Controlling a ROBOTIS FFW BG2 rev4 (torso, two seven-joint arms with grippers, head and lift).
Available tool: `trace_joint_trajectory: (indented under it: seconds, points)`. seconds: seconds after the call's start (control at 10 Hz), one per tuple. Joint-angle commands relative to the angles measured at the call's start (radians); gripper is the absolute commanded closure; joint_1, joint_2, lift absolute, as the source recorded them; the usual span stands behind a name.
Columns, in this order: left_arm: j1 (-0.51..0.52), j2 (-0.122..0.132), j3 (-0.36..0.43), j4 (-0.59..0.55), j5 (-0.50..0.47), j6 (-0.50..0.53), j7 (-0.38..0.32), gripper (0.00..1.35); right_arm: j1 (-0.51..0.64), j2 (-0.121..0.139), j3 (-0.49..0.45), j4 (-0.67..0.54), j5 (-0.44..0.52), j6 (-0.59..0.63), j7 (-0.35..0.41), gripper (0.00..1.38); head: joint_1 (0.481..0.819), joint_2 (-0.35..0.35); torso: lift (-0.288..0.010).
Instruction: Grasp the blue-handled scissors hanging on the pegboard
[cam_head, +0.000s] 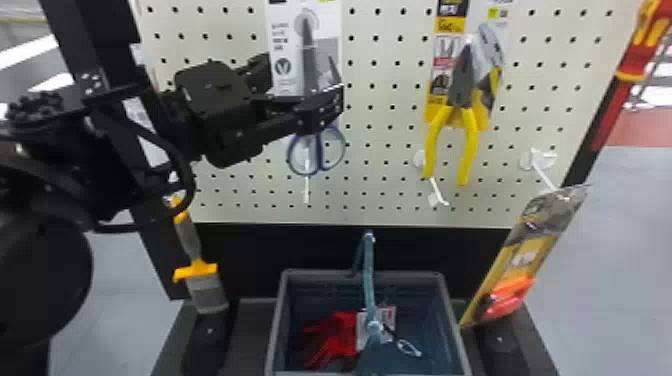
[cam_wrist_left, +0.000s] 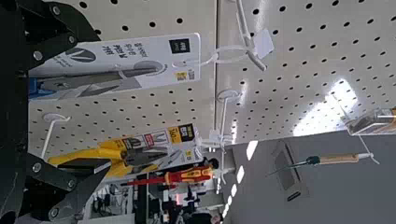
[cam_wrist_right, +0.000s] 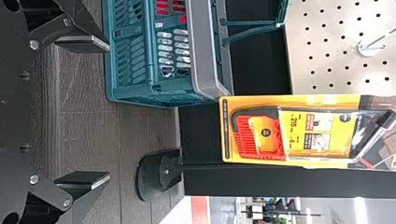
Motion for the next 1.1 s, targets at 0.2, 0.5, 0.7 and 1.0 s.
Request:
trace_joint_trajectory:
  seconds: [0.2,0.5,0.7,1.0]
  points:
    - [-0.007,0.003,-0.021,0.005,-0.011,0.005,-0.004,0.89,0.000,-0.001,0.000,0.003,-0.002,0.000,0.000,0.31,0.549,0.000,-0.100]
    - [-0.003,0.004,-0.022,0.000,-0.041,-0.014,-0.007,1.09,0.000,-0.001,0.000,0.003,-0.003,0.000,0.000,0.31,0.549,0.000,-0.100]
    - [-0.003,0.004,-0.022,0.000,-0.049,-0.024,-0.011,1.09,0.002,-0.001,0.000,0.003,-0.005,0.000,0.001,0.31,0.549,0.000,-0.100]
    - [-0.005,0.006,-0.024,0.000,-0.046,-0.023,-0.016,1.09,0.002,-0.001,0.000,0.003,-0.005,0.000,0.001,0.31,0.549,0.000,-0.100]
